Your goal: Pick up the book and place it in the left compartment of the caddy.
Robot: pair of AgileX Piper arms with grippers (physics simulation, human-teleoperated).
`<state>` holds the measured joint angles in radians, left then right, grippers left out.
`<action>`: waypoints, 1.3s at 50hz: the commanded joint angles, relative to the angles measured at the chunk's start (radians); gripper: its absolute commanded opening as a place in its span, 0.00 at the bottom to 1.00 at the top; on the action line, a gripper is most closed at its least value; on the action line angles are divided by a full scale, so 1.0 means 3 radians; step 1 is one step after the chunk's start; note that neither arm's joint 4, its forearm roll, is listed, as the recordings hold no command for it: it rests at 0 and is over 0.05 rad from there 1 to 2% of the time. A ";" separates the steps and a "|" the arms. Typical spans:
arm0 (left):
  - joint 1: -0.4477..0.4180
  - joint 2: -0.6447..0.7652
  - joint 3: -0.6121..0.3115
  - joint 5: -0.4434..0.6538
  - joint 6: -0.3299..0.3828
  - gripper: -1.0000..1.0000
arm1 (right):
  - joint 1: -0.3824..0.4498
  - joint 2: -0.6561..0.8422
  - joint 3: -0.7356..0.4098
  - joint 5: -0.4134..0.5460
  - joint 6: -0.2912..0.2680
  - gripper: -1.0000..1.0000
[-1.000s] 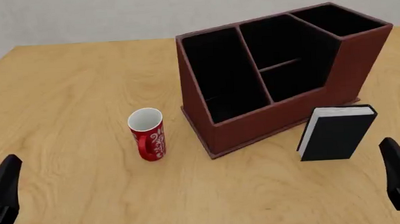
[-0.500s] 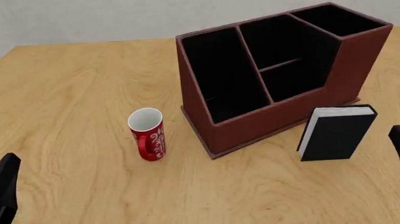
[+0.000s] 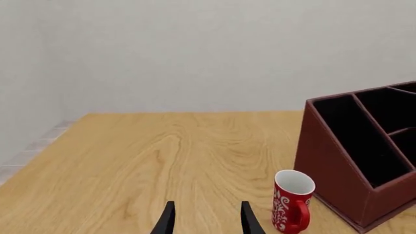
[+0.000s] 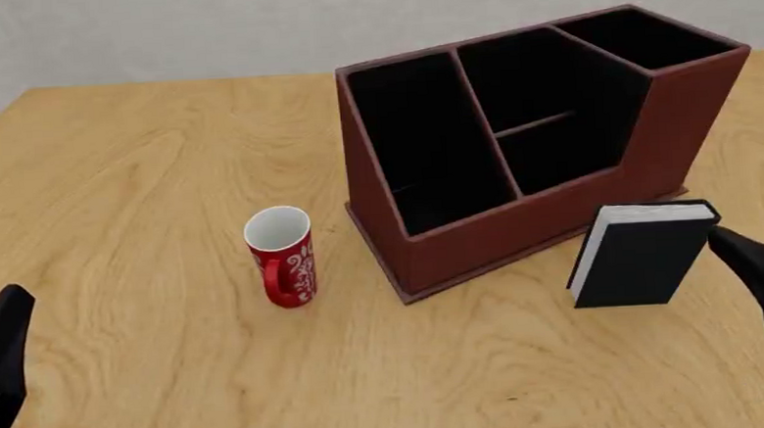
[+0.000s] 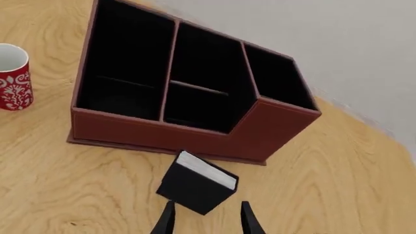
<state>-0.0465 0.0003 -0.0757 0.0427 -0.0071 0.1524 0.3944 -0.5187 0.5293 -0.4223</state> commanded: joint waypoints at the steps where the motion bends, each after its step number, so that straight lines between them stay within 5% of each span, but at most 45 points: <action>1: -0.0024 0.0000 -0.0036 0.0024 0.0009 1.00 | -0.0012 0.0509 -0.0362 0.0341 -0.0365 1.00; 14: -0.0035 0.0000 -0.0057 0.0034 0.0013 1.00 | -0.0078 0.1134 -0.0665 0.0555 -0.0854 1.00; 22: -0.0006 0.0000 -0.0064 0.0039 0.0001 1.00 | -0.0026 0.1361 -0.0919 0.0808 -0.0992 1.00; 25: 0.0016 0.0000 -0.0086 0.0082 -0.0066 1.00 | -0.0111 0.1475 -0.0956 0.0852 -0.1203 1.00; 28: 0.0026 0.0000 -0.0094 0.0084 -0.0054 1.00 | -0.0068 0.1551 -0.1063 0.0903 -0.1146 1.00; 52: 0.0071 0.0000 -0.0240 0.0167 -0.0070 1.00 | -0.0375 0.2150 -0.1364 0.1074 -0.1831 1.00; 65: 0.0108 0.0000 -0.0228 0.0172 -0.0091 1.00 | -0.0378 0.2447 -0.1398 0.0968 -0.1960 1.00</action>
<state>-0.0216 0.0003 -0.1430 0.0918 -0.0295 0.0451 1.0621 -0.9254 0.8334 -0.9689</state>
